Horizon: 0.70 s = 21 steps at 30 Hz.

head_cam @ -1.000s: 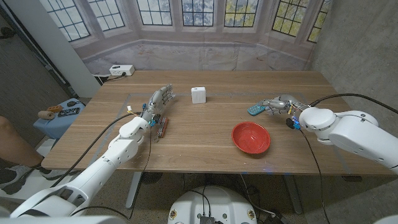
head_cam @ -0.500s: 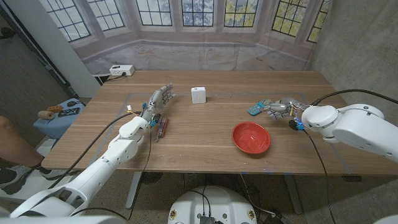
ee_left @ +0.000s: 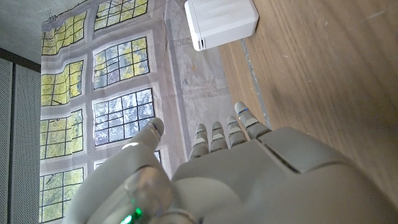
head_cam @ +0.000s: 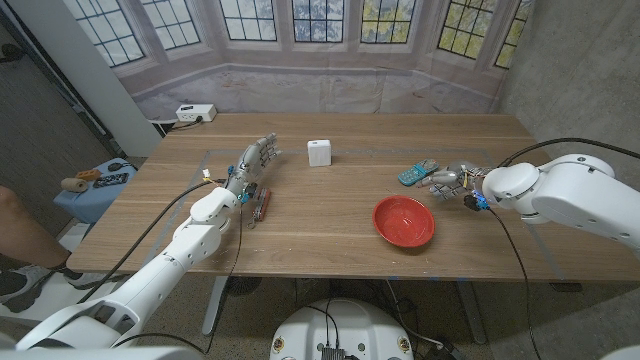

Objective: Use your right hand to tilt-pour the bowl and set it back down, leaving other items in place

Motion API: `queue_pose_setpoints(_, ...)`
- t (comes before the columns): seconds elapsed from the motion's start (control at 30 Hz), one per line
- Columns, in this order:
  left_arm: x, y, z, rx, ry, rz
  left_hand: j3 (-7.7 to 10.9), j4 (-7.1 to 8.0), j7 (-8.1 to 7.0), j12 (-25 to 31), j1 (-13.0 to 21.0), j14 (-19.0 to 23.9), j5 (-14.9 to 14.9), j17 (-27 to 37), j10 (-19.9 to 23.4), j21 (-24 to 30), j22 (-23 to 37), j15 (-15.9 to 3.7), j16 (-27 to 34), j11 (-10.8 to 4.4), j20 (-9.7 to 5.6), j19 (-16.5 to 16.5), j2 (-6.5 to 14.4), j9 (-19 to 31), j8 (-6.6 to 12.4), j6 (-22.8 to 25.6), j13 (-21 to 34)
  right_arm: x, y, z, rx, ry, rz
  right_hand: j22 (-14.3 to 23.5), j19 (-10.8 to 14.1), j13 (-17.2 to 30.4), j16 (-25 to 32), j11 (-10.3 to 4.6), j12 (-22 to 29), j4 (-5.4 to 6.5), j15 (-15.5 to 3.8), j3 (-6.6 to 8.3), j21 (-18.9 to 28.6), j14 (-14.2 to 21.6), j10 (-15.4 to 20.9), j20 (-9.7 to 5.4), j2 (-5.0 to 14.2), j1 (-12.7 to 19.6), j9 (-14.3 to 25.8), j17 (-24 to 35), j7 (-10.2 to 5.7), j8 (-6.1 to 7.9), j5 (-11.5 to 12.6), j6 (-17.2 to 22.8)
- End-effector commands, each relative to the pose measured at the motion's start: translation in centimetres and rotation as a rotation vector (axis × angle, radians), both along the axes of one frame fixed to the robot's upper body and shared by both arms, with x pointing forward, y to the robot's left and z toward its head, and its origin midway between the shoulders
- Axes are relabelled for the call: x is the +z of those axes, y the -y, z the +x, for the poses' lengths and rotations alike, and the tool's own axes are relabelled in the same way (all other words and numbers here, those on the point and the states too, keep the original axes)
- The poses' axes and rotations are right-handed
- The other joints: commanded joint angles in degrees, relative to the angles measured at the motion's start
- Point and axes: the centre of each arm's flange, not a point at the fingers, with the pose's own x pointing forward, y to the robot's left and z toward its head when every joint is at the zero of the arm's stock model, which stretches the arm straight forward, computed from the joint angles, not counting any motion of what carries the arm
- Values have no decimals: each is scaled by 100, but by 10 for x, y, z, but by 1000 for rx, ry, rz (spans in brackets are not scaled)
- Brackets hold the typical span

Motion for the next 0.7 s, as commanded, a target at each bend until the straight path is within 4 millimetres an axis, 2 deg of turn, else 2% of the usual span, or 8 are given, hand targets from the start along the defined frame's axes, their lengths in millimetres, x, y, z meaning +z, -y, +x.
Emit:
queue_pose_setpoints(0.03,0,-2,0,-2,1,-3,13,-16,-6,18,-4,58,21,28,25,-38,4,23,31,13,-6,41,-20,34,5,25,13,-5,-3,-6,-11,-46,-33,25,28,31,4,-36,-14,8,0,7,7,33,3,4,25,85,7,32,23,-17,42,-21)
queue_pose_setpoints(0.7,-10,2,-7,-3,-12,-12,22,-24,14,34,-35,128,20,31,79,-86,6,15,47,22,19,77,-18,36,33,131,13,-17,-12,-7,-24,-97,-109,34,82,123,129,-88,92,33,-170,2,28,258,230,-6,85,256,22,122,-43,11,75,121)
